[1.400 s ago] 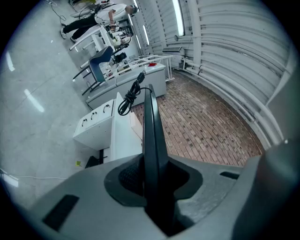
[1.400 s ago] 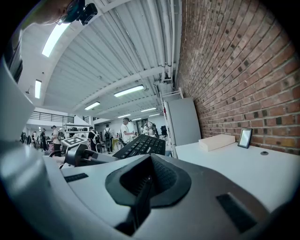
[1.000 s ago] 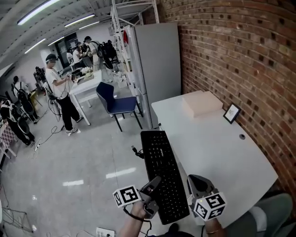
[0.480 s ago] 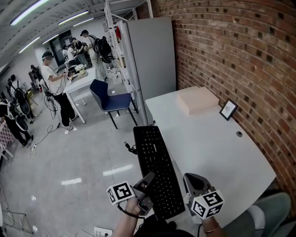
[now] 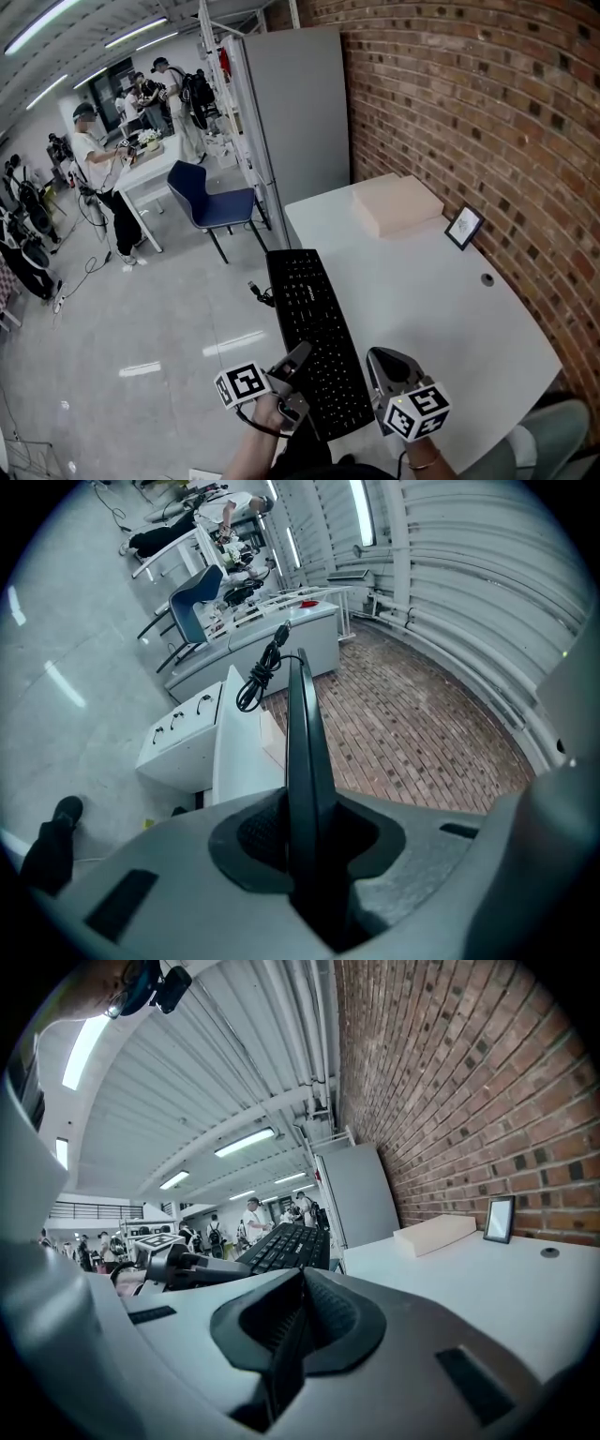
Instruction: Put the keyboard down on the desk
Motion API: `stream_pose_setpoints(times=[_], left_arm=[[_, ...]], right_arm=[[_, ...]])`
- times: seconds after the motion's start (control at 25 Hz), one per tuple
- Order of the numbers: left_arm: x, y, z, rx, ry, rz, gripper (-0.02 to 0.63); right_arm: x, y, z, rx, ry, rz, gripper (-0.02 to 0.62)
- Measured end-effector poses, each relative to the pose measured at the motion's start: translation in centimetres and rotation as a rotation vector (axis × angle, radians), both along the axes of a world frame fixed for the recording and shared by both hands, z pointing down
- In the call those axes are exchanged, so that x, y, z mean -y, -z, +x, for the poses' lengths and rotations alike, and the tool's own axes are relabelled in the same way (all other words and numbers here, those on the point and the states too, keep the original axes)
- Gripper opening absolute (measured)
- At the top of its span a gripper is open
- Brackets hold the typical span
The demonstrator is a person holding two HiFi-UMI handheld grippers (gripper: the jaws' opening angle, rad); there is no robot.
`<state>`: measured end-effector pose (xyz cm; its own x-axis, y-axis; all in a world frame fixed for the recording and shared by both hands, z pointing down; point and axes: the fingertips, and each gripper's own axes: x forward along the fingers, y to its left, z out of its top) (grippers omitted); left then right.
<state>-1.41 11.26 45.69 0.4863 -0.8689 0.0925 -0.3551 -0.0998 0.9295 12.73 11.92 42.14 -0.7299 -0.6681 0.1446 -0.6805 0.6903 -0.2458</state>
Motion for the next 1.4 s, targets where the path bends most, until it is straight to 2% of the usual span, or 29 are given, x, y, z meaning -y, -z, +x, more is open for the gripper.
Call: stream_pose_setpoints(times=[0.32, 0.8, 1.0, 1.4], left_arm=[[10.2, -1.5, -4.9, -0.015, -0.030, -0.012, 0.097], [24.8, -3.4, -11.1, -0.050, -0.137, -0.067, 0.097], [28.7, -4.4, -12.4, -0.053, -0.156, -0.086, 0.097], [35.9, -6.3, -11.8, -0.045, -0.188, -0.109, 0.097]], right_arm=[[9.3, -1.0, -4.8, -0.015, -0.040, -0.018, 0.006], [22.4, -2.4, -11.7, -0.056, -0.164, -0.084, 0.006], [25.3, -2.8, -12.9, -0.066, -0.195, -0.097, 0.005], [31.3, -3.6, -13.1, -0.069, -0.223, -0.109, 0.006]])
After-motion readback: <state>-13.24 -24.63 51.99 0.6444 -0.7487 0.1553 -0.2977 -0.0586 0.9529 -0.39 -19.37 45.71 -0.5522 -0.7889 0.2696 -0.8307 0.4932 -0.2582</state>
